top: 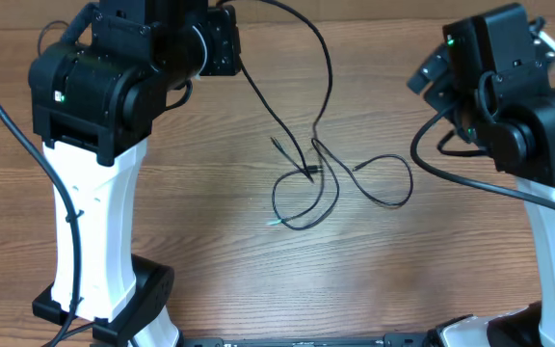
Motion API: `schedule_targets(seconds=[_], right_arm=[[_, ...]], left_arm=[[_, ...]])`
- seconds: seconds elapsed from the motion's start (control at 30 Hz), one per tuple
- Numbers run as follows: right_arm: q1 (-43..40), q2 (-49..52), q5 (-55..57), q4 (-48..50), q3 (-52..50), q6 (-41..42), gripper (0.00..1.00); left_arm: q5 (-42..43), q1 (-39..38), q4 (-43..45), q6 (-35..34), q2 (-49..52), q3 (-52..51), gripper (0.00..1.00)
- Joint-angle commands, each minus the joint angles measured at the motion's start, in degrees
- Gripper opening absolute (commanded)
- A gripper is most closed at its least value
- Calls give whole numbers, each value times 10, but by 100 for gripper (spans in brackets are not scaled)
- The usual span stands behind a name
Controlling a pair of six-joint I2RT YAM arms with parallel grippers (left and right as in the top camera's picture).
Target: Untangle cables
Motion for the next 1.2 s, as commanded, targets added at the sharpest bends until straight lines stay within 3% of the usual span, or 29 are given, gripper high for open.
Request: schedule_targets(seconds=[0.0, 0.23, 0.43, 0.57, 0.73, 0.97, 1.17], right_arm=[[-38, 4, 79, -5, 3, -2, 100], [-136, 13, 58, -2, -23, -3, 100], [-144, 17, 58, -2, -23, -3, 100], [-144, 17, 58, -2, -23, -3, 100], [-144, 17, 58, -2, -23, -3, 100], [-144, 17, 58, -2, -23, -3, 100], [-144, 17, 58, -2, -23, -3, 100]], left_arm=[[-39, 2, 10, -25, -3, 7, 4], [-115, 3, 29, -24, -5, 10, 4], [-200, 11, 62, -29, -5, 10, 4], [-201, 36, 62, -63, -3, 9, 4], [-193, 83, 26, -151, 3, 7, 4], [-101, 162, 14, -210, 7, -4, 4], [-73, 207, 15, -310, 7, -52, 4]])
